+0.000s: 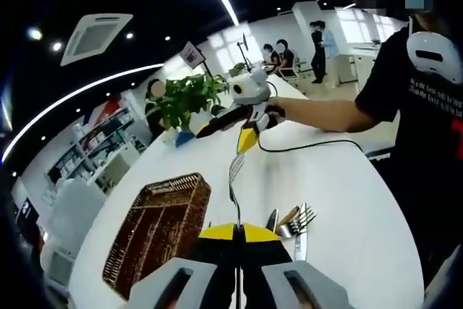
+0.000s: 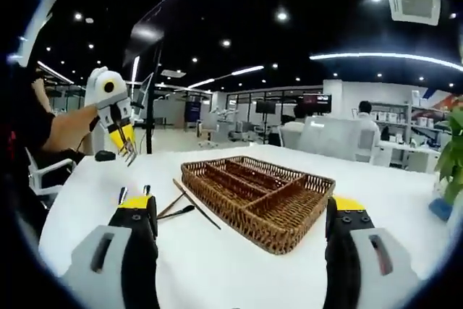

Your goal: Arrange the knives, forks, and spoons in their matching storage slots by inserting each utensil handle-first until every utensil is classified and aligned in the correct compartment

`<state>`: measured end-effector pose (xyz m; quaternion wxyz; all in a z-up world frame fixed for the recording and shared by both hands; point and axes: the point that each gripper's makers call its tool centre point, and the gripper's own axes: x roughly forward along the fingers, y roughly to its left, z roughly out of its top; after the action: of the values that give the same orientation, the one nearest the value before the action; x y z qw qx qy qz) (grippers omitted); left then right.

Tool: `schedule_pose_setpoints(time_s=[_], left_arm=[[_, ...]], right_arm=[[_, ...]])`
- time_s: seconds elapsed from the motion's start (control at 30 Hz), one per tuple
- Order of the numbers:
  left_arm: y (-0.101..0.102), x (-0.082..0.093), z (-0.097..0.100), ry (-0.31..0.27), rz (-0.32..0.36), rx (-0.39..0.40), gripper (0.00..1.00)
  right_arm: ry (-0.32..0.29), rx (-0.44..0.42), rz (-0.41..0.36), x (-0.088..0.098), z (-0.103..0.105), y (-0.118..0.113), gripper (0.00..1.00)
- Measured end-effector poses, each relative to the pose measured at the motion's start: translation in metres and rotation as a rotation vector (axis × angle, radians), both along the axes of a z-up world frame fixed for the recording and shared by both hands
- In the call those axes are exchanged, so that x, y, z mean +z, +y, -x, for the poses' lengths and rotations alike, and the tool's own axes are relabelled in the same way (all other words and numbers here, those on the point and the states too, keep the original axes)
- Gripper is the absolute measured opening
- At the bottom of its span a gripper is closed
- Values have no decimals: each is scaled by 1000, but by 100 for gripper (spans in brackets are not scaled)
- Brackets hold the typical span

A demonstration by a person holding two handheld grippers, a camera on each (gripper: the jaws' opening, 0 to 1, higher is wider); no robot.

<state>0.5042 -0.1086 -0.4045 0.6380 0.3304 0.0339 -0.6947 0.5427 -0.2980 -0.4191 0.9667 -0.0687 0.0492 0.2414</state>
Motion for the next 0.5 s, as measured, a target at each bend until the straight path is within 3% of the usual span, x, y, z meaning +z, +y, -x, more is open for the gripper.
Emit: schedule_pose_setpoints(time_s=[0.1,0.5], left_arm=[[0,1,0,0,3,-2,0],[-7,-1,-3,6,-2,-9,0]], right_arm=[[-4,-25,39,-4,-4,-4,99],[9,-8,-81,2,-6,-5,100]])
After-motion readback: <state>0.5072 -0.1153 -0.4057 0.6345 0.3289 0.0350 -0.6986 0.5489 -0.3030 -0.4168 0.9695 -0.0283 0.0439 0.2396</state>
